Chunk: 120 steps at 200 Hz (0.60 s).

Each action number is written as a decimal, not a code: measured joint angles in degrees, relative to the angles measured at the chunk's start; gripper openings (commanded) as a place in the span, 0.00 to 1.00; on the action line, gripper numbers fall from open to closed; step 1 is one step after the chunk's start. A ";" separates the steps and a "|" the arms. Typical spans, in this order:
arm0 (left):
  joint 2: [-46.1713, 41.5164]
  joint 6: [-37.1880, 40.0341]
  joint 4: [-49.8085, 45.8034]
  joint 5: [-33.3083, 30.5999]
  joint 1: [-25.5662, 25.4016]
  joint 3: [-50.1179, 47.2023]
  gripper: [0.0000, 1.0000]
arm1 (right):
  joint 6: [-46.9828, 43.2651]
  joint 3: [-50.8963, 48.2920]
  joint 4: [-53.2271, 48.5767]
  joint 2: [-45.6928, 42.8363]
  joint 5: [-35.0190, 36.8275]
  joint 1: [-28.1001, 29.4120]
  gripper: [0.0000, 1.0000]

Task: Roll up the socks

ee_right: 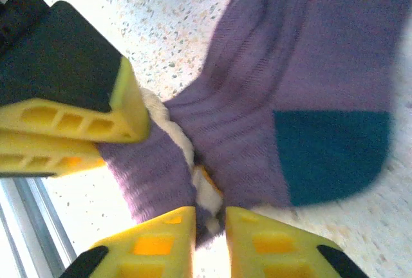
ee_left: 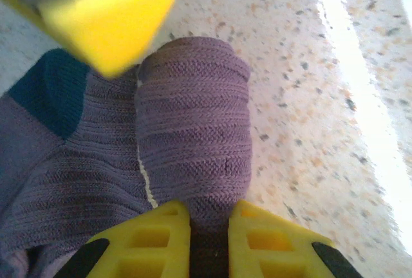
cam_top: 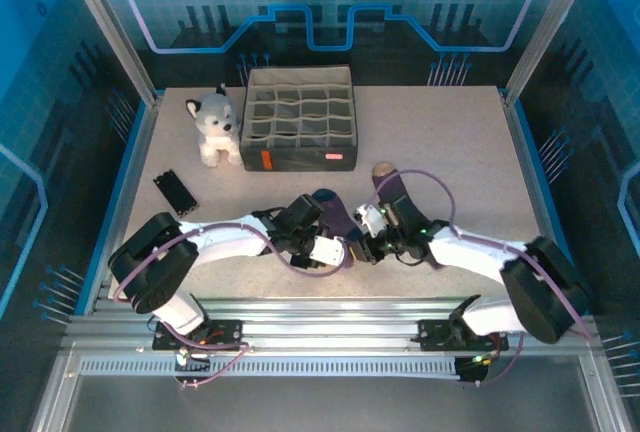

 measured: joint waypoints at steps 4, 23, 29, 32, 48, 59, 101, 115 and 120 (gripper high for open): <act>0.22 0.00 -1.46 0.46 0.33 0.76 0.00 | 0.20 -0.94 0.13 -2.10 0.72 0.00 0.31; 1.97 0.02 -7.63 2.69 1.57 4.68 0.00 | 0.48 -3.21 0.74 -8.50 4.09 0.24 0.35; 2.86 0.00 -9.73 3.37 1.97 6.19 0.00 | 0.44 -3.85 0.96 -10.38 5.25 0.46 0.36; 3.32 -0.02 -10.71 3.76 2.12 6.91 0.00 | 0.39 -4.09 1.01 -11.15 6.03 0.68 0.36; 5.88 -0.15 -15.37 5.70 2.97 10.84 0.00 | -0.28 -5.86 1.90 -16.28 9.18 2.71 0.38; 7.10 -0.13 -17.97 6.88 3.65 12.81 0.00 | -1.40 -7.82 3.41 -19.85 11.34 5.33 0.40; 12.55 0.39 -29.16 11.91 6.84 21.33 0.00 | -6.93 -15.08 10.60 -25.79 17.14 12.94 0.45; 14.86 0.81 -32.33 13.38 7.76 24.55 0.00 | -9.11 -15.50 11.85 -23.98 18.49 14.86 0.46; 15.50 0.94 -33.35 13.75 8.00 25.44 0.00 | -9.79 -15.50 12.33 -23.30 19.02 15.47 0.47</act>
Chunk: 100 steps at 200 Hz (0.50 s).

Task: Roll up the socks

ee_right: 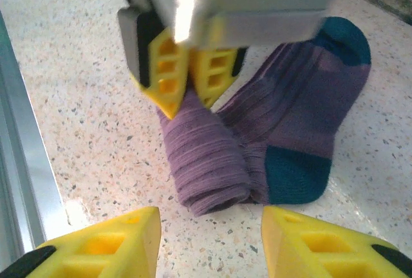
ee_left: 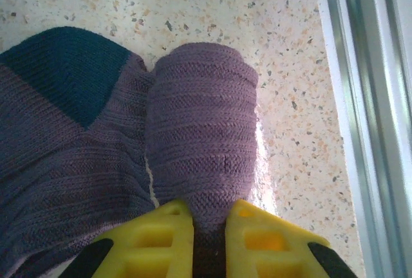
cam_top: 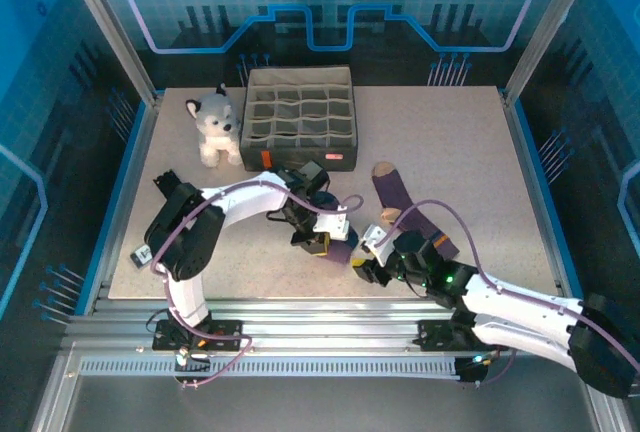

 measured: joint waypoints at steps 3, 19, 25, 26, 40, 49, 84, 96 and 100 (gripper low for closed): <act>0.37 0.00 -0.68 0.26 0.15 0.57 0.00 | -0.44 0.00 0.42 0.46 0.24 0.39 0.47; 2.23 0.00 -3.13 1.09 0.61 2.93 0.00 | -2.82 0.00 2.49 3.54 1.75 2.60 0.49; 2.73 0.00 -3.80 1.25 0.68 3.45 0.00 | -3.91 0.00 3.39 4.98 2.56 3.63 0.49; 2.80 0.02 -3.85 1.27 0.68 3.52 0.00 | -4.15 0.00 3.69 5.22 2.69 3.85 0.49; 3.58 0.02 -5.49 1.70 0.79 4.48 0.00 | -6.01 0.00 5.68 7.50 3.96 5.29 0.51; 3.91 0.02 -6.29 1.99 0.79 4.90 0.00 | -7.17 0.00 7.04 8.83 4.68 5.90 0.51; 4.02 0.04 -8.13 2.69 0.94 5.27 0.00 | -9.77 0.00 11.06 14.40 6.58 6.54 0.53; 4.02 0.07 -8.63 2.71 1.01 5.27 0.00 | -10.21 0.00 12.37 15.85 7.23 6.54 0.53; 4.02 0.07 -8.72 2.71 1.05 5.27 0.00 | -10.23 0.00 12.70 16.22 7.41 6.54 0.53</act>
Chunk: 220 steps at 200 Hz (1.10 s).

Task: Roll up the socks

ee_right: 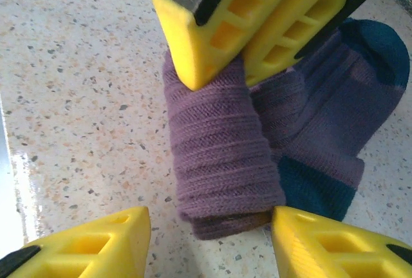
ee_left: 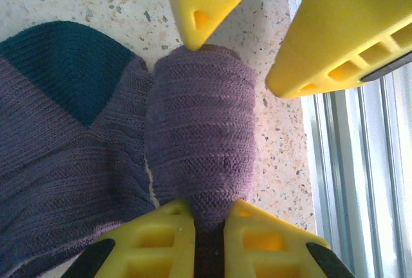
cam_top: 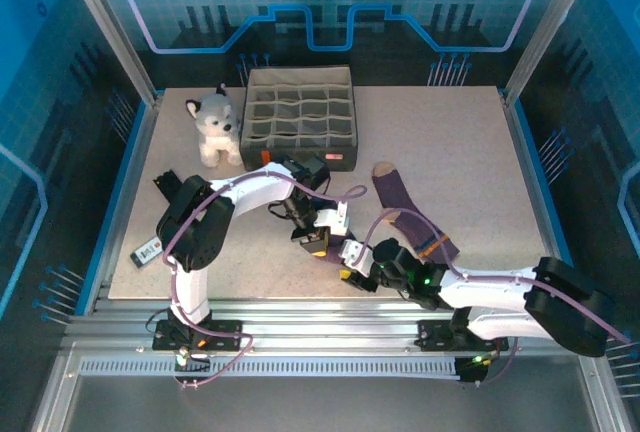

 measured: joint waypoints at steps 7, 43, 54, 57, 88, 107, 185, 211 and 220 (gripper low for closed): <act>0.00 0.00 -0.07 0.00 -0.02 0.00 0.00 | -0.17 0.00 0.50 0.50 0.24 0.07 0.53; 0.00 0.09 -0.17 0.02 0.00 0.00 0.00 | -0.42 0.02 3.96 2.27 1.90 0.44 0.54; 0.00 0.11 -0.15 0.02 0.00 0.00 0.00 | -0.52 0.02 5.07 2.80 1.90 0.44 0.54; 0.00 0.11 -0.15 0.02 -0.02 0.00 0.00 | -0.59 0.02 5.22 2.93 1.90 0.44 0.55; 0.00 0.13 -0.13 0.44 0.00 -0.02 0.00 | -0.70 0.07 6.75 5.20 1.81 0.44 0.52; 0.00 0.13 -0.13 0.44 0.00 -0.07 0.00 | -0.85 0.28 7.04 6.51 1.62 0.44 0.49; -1.68 -0.28 1.99 0.33 0.22 -3.43 0.00 | 0.42 0.52 9.73 9.46 -1.07 0.48 0.04; -4.48 -1.57 5.07 -0.28 0.35 -6.75 0.01 | 1.42 0.55 9.79 9.46 -2.49 0.48 0.00; -5.49 -1.68 6.34 -0.68 0.24 -7.96 0.01 | 1.62 0.55 9.77 9.46 -3.02 0.48 0.00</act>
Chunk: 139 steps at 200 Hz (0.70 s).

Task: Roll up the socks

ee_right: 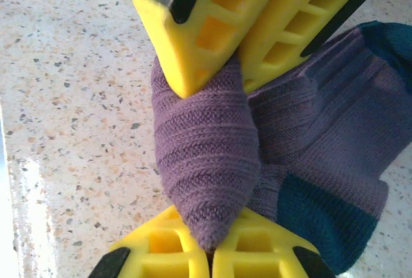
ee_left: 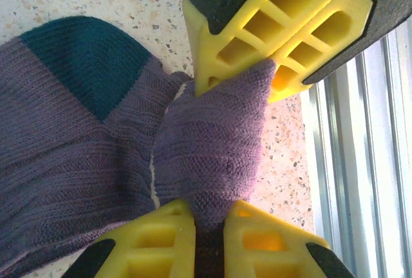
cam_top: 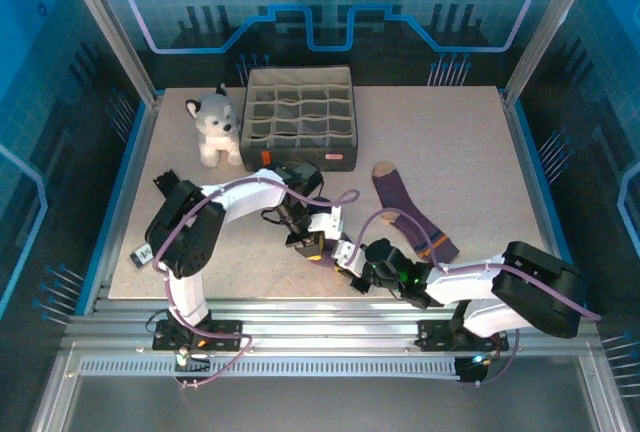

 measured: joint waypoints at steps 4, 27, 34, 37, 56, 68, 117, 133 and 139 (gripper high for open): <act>-0.46 -0.22 0.55 -0.09 -0.07 -0.50 0.02 | 0.04 0.00 -0.02 -0.02 -0.31 0.00 0.00; -3.13 -1.57 4.55 -1.16 -0.35 -4.07 0.01 | 0.46 0.50 -1.53 -0.26 -2.40 0.26 0.00; -3.91 -1.92 5.57 -1.46 -0.37 -5.09 0.00 | 0.68 0.79 -2.23 -0.50 -3.34 0.33 0.05; -4.28 -2.29 6.08 -1.57 -0.39 -5.57 0.00 | 0.81 0.87 -2.58 -0.57 -3.74 0.33 0.08; -5.64 -3.50 8.00 -2.03 -0.44 -7.34 0.00 | 1.73 1.79 -4.28 -0.83 -5.88 0.37 0.20; -5.84 -4.04 8.94 -2.69 -0.63 -8.02 0.00 | 2.34 2.27 -4.92 -0.83 -6.88 0.37 0.21; -5.81 -5.46 10.36 -4.76 -0.96 -9.94 0.00 | 4.31 4.68 -6.86 0.76 -9.81 0.37 0.33; -5.81 -5.90 10.75 -5.25 -0.96 -10.25 0.00 | 4.92 5.79 -6.91 2.54 -10.97 0.37 0.42; -5.81 -6.12 10.91 -5.55 -0.96 -10.29 0.00 | 5.22 6.12 -6.91 3.10 -11.34 0.37 0.44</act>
